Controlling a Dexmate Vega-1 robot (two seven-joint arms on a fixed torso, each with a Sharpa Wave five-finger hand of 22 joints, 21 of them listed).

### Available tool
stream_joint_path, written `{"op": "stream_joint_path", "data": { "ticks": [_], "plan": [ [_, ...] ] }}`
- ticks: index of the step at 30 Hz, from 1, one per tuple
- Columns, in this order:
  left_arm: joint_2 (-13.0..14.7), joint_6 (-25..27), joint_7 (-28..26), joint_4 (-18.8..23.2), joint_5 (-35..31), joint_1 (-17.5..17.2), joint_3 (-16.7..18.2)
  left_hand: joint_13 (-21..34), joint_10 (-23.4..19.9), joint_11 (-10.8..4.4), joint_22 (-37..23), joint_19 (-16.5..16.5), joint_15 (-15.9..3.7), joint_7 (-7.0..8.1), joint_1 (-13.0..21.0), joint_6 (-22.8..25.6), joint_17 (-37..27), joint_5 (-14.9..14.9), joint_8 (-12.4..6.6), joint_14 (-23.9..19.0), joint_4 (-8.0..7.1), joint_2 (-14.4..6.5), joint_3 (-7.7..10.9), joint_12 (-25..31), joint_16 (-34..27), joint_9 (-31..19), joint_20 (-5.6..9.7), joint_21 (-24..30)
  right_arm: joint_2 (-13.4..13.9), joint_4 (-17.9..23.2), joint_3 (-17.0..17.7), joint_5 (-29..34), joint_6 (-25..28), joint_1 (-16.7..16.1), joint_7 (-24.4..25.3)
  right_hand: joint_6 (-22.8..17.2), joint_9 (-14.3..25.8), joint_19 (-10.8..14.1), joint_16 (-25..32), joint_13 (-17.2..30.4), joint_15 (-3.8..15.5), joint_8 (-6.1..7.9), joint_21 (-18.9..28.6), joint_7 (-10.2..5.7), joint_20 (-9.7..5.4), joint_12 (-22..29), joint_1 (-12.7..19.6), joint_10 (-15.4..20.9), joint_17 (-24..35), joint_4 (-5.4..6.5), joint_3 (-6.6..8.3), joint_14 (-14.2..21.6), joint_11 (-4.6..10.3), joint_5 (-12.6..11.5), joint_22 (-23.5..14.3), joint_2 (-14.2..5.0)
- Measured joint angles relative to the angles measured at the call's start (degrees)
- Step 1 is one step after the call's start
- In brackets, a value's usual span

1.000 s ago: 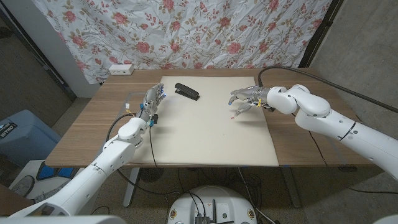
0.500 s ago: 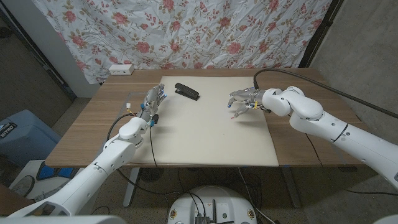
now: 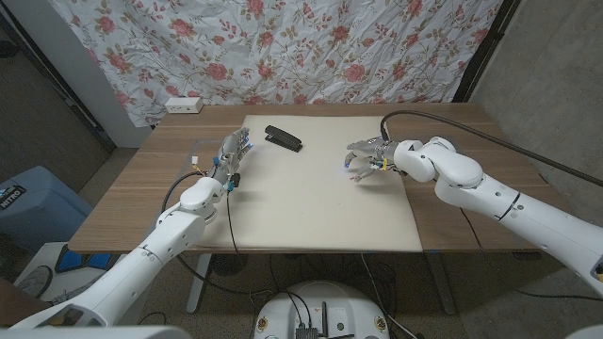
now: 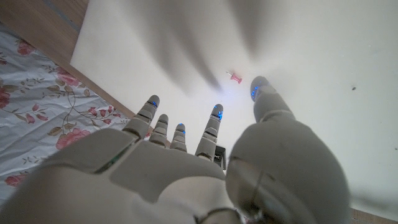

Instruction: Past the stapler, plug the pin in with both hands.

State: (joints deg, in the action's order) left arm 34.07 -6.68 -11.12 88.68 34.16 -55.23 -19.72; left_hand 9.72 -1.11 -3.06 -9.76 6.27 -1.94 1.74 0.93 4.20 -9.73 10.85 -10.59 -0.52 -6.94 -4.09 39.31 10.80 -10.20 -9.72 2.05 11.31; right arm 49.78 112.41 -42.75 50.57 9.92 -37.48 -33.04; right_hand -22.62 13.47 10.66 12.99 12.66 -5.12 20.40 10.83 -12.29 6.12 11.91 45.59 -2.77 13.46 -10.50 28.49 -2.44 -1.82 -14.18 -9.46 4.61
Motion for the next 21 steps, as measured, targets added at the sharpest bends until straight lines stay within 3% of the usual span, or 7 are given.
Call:
{"op": "stream_joint_path", "data": {
  "ticks": [6,15,21],
  "plan": [
    [0.0,0.2,0.0,-0.1,0.0,0.2,-0.1,0.0,0.0,0.0,0.0,0.0,0.0,0.0,0.0,0.0,0.1,0.0,0.0,0.0,0.0,0.0,0.0,0.0,0.0,0.0,0.0,0.0,-0.3,-0.9,-0.3,0.5,-0.6,0.0,0.3,-0.8,0.0,0.2,0.5,0.0,0.02,0.4,0.2,-0.23,-0.19,0.0,0.5,0.0,0.0,0.11,-0.11,0.0,0.02,0.2,0.0,-0.49],
    [0.0,0.6,0.1,-0.3,0.0,0.4,-0.3,0.0,0.0,0.0,0.0,0.0,0.0,0.0,0.0,0.0,0.1,0.0,0.0,0.0,0.0,0.0,0.0,0.0,0.0,0.0,0.0,0.0,-0.7,-2.2,-0.7,1.2,-1.6,0.2,1.1,-2.2,0.5,3.7,1.2,0.0,1.43,1.67,1.2,-0.19,-0.39,0.5,0.9,1.2,0.3,0.41,-0.41,2.0,0.8,0.9,-0.3,-0.86],
    [0.0,0.8,0.1,-0.4,0.0,0.5,-0.4,0.0,0.0,0.0,0.0,0.0,0.0,0.0,0.0,0.0,0.1,0.0,0.0,0.0,0.0,0.0,0.0,0.0,0.0,0.0,0.0,0.0,-0.8,-2.8,-0.8,1.6,-2.2,0.2,2.1,-3.1,0.8,4.1,1.6,0.0,2.06,2.11,1.3,-0.21,-0.82,0.5,1.8,1.7,0.5,0.56,-0.56,2.7,1.2,1.5,-0.3,-0.86]
  ]
}}
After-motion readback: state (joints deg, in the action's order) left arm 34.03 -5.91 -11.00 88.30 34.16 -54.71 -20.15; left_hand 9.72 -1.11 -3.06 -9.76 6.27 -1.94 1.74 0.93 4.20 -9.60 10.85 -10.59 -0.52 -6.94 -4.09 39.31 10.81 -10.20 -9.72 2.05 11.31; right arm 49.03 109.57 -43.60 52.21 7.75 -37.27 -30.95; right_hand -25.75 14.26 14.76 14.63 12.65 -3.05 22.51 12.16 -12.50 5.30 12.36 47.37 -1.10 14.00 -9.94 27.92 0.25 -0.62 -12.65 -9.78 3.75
